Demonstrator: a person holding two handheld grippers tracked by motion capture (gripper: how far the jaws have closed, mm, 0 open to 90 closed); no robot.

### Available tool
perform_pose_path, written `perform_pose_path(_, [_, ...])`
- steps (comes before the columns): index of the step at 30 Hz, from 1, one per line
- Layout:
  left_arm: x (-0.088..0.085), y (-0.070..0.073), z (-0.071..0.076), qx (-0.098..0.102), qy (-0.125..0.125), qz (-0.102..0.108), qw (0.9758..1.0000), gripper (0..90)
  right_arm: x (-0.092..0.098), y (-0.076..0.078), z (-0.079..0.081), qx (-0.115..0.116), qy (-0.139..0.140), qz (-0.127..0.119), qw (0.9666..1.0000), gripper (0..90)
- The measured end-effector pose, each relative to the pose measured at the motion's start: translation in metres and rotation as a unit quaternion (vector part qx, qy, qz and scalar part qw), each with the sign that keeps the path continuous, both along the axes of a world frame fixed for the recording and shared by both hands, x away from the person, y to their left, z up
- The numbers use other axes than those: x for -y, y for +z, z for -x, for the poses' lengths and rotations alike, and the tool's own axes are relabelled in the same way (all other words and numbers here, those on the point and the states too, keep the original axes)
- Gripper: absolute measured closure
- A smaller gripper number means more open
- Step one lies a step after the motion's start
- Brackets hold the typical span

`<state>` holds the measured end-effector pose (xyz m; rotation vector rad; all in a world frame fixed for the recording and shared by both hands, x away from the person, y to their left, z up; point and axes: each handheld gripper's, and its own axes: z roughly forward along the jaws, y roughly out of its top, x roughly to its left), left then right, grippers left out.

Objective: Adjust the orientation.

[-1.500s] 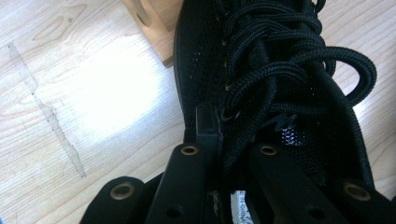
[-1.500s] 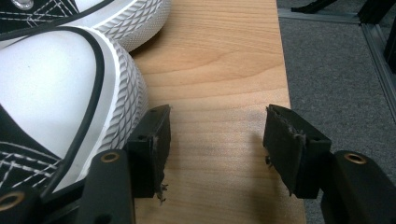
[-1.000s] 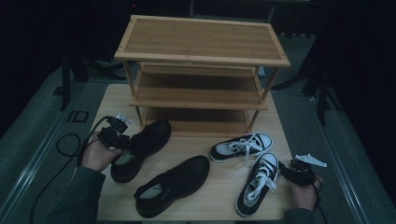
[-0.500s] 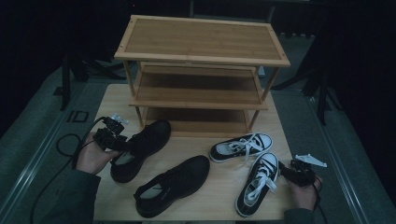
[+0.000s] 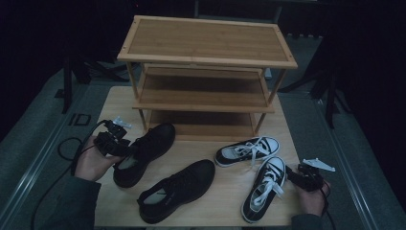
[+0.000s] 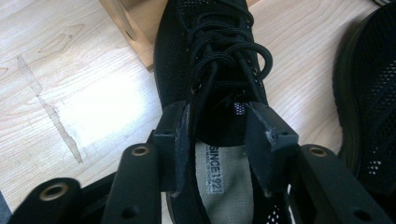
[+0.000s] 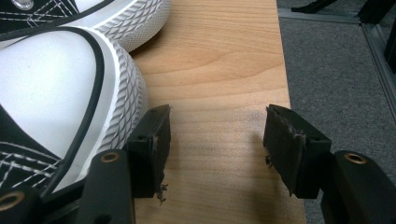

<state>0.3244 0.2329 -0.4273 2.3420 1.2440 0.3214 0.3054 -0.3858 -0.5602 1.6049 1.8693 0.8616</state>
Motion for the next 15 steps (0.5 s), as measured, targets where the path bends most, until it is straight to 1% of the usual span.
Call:
perform_pose_path(5, [0.0027, 0.0016, 0.0007, -0.001, -0.001, -0.007, 1.0000, 60.4, -0.0002, 0.0000, 0.0000, 0.000, 0.000, 0.001, 1.0000, 41.1])
perform_pose_path(11, [0.0041, 0.0068, 0.0021, 0.003, -0.004, -0.007, 1.0000, 60.3, -0.0001, 0.0000, 0.0000, 0.000, 0.000, 0.001, 1.0000, 41.1])
perform_pose_path(15, [0.0050, 0.0100, 0.0025, 0.002, -0.007, -0.009, 0.9999, 60.3, -0.0002, 0.0000, 0.0000, 0.000, 0.000, 0.001, 1.0000, 41.0])
